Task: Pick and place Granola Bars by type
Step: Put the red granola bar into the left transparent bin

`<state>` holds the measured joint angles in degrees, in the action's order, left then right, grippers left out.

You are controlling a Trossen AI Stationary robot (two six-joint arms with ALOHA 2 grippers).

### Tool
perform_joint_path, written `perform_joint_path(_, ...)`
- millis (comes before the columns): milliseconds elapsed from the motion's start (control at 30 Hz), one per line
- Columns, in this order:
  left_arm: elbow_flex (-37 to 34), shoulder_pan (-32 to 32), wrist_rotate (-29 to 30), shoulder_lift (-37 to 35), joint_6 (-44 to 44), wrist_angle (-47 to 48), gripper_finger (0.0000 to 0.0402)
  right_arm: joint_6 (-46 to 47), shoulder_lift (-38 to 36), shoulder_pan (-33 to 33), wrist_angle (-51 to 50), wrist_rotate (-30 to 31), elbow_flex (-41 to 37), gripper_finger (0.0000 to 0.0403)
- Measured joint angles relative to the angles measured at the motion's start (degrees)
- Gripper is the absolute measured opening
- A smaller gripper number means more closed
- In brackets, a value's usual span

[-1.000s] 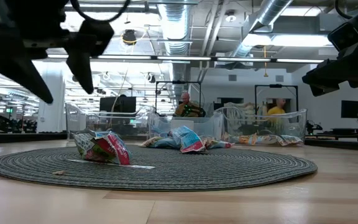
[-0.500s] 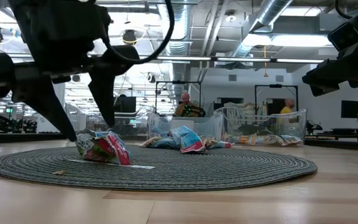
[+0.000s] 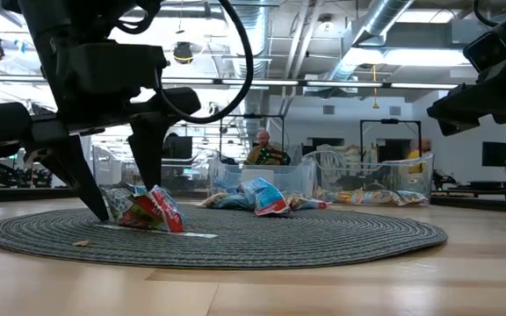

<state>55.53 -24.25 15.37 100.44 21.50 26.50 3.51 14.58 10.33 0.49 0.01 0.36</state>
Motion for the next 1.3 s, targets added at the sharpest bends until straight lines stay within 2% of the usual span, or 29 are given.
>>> perform_joint_path(167,0.0,0.0,-0.9,0.0,-0.1,0.2,0.0209,0.0,0.0,0.0,0.0,0.0,0.0,0.0124)
perform_joint_path(433,-0.1,0.0,-1.8,0.0,-0.6,0.3,0.0123,0.0,0.0,0.0,0.0,0.0,0.0,0.0124)
perform_joint_path(633,-0.1,0.0,-1.5,0.0,-0.8,0.2,0.0081,0.0,0.0,0.0,0.0,0.0,0.0,0.0124)
perform_joint_path(1067,-0.2,-0.7,-1.5,-0.2,-2.5,-1.7,0.007,0.0,0.0,0.0,0.0,0.0,0.0,0.0124)
perform_joint_path(1300,-0.2,-1.2,-0.9,-2.2,-2.4,-7.8,0.0069,0.0,0.0,0.0,0.0,0.0,0.0,0.0124)
